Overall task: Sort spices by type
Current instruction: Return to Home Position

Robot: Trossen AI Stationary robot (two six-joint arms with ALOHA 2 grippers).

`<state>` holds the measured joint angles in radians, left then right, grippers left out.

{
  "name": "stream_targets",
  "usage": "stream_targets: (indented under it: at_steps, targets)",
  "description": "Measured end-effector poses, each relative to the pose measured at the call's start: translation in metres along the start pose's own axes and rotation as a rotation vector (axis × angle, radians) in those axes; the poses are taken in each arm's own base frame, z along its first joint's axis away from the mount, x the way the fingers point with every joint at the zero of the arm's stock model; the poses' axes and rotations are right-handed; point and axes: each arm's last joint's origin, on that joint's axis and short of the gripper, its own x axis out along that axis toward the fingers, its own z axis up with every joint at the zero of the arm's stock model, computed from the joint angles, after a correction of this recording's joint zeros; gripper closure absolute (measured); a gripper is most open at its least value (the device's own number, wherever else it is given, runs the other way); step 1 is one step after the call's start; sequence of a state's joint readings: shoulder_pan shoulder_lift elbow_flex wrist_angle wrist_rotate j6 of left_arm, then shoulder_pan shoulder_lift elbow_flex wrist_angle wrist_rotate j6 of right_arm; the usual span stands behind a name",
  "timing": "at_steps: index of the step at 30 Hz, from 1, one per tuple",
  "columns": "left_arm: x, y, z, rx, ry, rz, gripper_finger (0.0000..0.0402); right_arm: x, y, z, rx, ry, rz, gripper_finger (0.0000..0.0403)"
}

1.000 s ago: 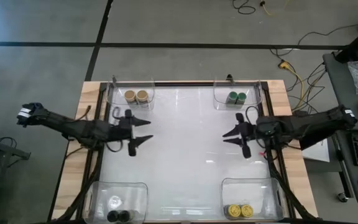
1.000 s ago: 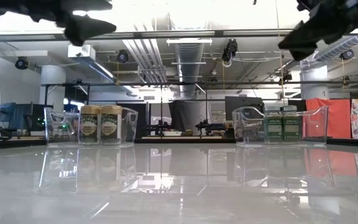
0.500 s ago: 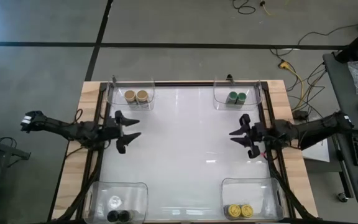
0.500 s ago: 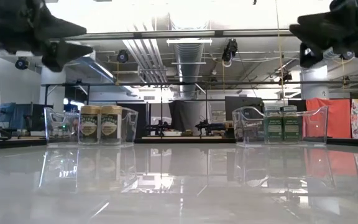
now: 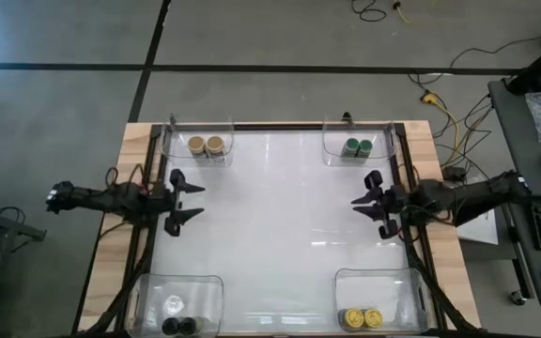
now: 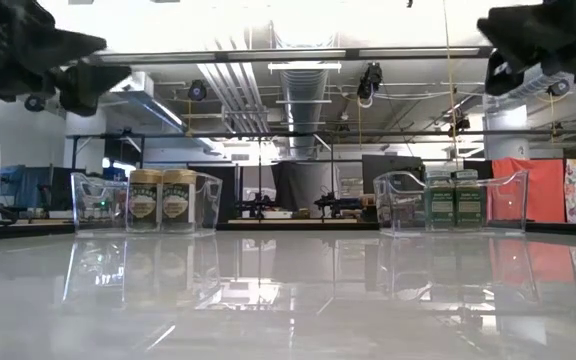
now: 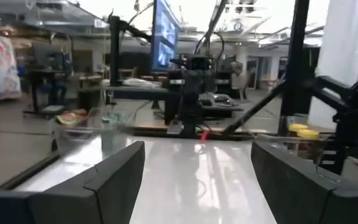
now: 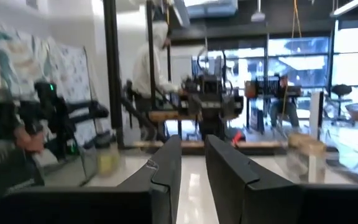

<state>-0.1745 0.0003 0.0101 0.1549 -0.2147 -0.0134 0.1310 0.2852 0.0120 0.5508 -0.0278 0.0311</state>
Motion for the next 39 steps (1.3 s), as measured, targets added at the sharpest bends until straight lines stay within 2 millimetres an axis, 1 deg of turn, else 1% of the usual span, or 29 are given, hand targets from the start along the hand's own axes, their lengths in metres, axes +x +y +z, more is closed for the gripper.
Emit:
stream_targets:
  at_steps: [2,4,7,9,12,15,18,20,25,31,39]
  targets:
    - [0.001,0.001,-0.002,-0.017,0.018,-0.019,0.0122,-0.002,0.0,0.003,0.007,-0.022,0.0,0.0339]
    - [0.0,-0.001,-0.006,-0.039,0.064,-0.086,0.0122,-0.004,0.0,0.004,0.009,-0.027,0.0,0.0337]
    - [-0.001,-0.003,-0.013,-0.064,0.138,-0.155,0.0123,-0.009,0.0,-0.002,0.051,0.034,-0.002,0.0331]
    - [0.0,-0.003,-0.014,-0.071,0.153,-0.163,0.0122,-0.012,0.0,-0.006,0.086,0.076,-0.002,0.0327]
    - [0.0,-0.004,-0.015,-0.072,0.167,-0.167,0.0122,-0.017,0.0,-0.007,0.103,0.087,-0.006,0.0321]
    - [0.001,-0.004,-0.016,-0.071,0.179,-0.166,0.0122,-0.019,0.0,-0.006,0.095,0.082,-0.03,0.0317]
    - [0.001,-0.004,-0.016,-0.069,0.195,-0.164,0.0122,-0.019,-0.001,-0.011,0.078,0.126,-0.038,0.0314]
    - [0.001,-0.004,-0.015,-0.068,0.204,-0.164,0.0122,-0.019,-0.001,-0.013,0.063,0.149,-0.039,0.0314]
    - [0.003,-0.004,-0.011,-0.069,0.198,-0.164,0.0122,-0.019,-0.001,-0.01,0.018,0.124,-0.037,0.0325]
    - [0.003,-0.004,-0.011,-0.068,0.202,-0.163,0.0122,-0.019,-0.001,-0.016,0.109,0.187,-0.044,0.0338]
    - [0.003,-0.004,-0.011,-0.068,0.201,-0.163,0.0122,-0.018,-0.001,-0.018,0.102,0.201,-0.044,0.0329]
